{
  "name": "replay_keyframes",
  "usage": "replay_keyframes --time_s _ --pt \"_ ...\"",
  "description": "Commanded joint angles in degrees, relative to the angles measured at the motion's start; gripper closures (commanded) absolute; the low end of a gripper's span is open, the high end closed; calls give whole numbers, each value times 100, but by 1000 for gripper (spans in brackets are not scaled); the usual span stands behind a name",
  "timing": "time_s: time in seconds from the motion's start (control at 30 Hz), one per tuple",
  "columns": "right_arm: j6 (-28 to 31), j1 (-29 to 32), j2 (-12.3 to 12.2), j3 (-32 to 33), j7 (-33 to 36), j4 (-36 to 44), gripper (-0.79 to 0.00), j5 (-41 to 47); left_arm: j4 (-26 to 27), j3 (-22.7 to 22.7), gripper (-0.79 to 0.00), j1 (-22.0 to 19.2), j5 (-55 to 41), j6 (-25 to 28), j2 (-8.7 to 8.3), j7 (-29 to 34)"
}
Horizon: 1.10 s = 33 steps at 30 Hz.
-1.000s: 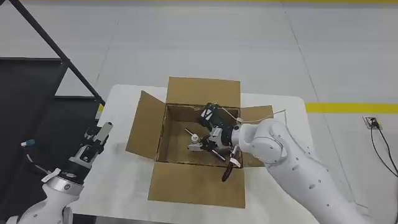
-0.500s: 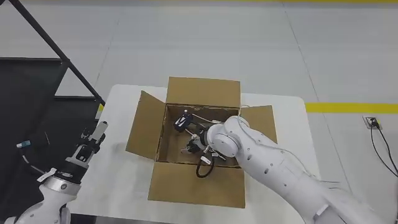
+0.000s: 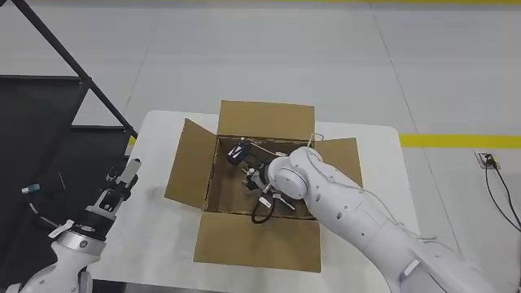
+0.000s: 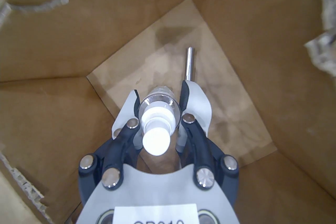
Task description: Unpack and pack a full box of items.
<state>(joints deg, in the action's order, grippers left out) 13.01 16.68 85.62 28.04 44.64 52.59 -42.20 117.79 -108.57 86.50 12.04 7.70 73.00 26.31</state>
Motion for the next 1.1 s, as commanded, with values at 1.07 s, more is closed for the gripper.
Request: replay_keyframes --time_s 1.07 --pt "-2372 4307 -1621 5701 1639 5639 0 -3161 0 0 -785 0 0 0 0 0"
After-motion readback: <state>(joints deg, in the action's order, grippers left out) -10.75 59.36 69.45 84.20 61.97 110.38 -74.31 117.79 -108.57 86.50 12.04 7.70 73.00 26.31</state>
